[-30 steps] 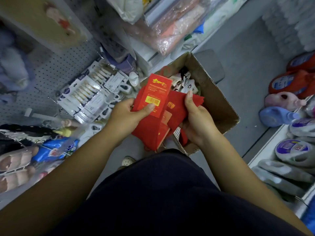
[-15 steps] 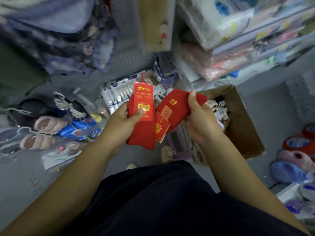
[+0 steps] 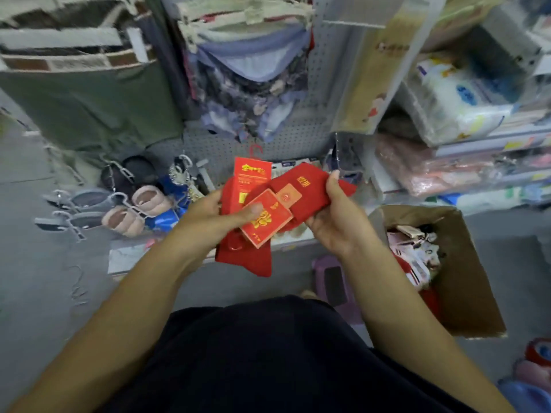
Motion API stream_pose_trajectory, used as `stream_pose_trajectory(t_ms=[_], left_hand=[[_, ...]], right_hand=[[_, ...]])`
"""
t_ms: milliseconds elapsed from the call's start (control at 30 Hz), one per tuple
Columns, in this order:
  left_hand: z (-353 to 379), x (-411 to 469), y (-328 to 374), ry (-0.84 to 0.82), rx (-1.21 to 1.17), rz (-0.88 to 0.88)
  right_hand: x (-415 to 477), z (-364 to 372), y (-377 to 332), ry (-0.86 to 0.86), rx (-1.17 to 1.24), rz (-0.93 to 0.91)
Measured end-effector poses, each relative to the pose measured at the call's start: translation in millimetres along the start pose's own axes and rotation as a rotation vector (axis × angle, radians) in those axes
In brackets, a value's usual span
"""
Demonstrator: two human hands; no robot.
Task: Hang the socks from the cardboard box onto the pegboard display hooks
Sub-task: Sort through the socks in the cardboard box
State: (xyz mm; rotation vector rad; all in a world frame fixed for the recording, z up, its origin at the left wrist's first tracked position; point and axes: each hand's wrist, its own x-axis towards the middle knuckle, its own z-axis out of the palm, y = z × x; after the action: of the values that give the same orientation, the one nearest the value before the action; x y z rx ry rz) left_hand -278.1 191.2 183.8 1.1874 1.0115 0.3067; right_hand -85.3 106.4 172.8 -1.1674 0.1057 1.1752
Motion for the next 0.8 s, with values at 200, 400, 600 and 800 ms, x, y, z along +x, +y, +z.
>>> stream_pose_trajectory(t_ms=[200, 400, 600, 800], left_hand=[[-38, -10, 5, 0.054, 0.125, 0.028], [-52, -17, 24, -0.145, 0.396, 0.038], [-35, -23, 29, -0.175, 0.182, 0.020], [-40, -18, 26, 0.046, 0.056, 0.058]], right_hand=[[-7, -6, 13, 0.043, -0.535, -0.284], [-24, 5, 1, -0.257, -1.121, -0.456], [-34, 8, -5, -0.413, -1.149, -0.262], [-35, -30, -8, -0.276, -0.940, -0.281]])
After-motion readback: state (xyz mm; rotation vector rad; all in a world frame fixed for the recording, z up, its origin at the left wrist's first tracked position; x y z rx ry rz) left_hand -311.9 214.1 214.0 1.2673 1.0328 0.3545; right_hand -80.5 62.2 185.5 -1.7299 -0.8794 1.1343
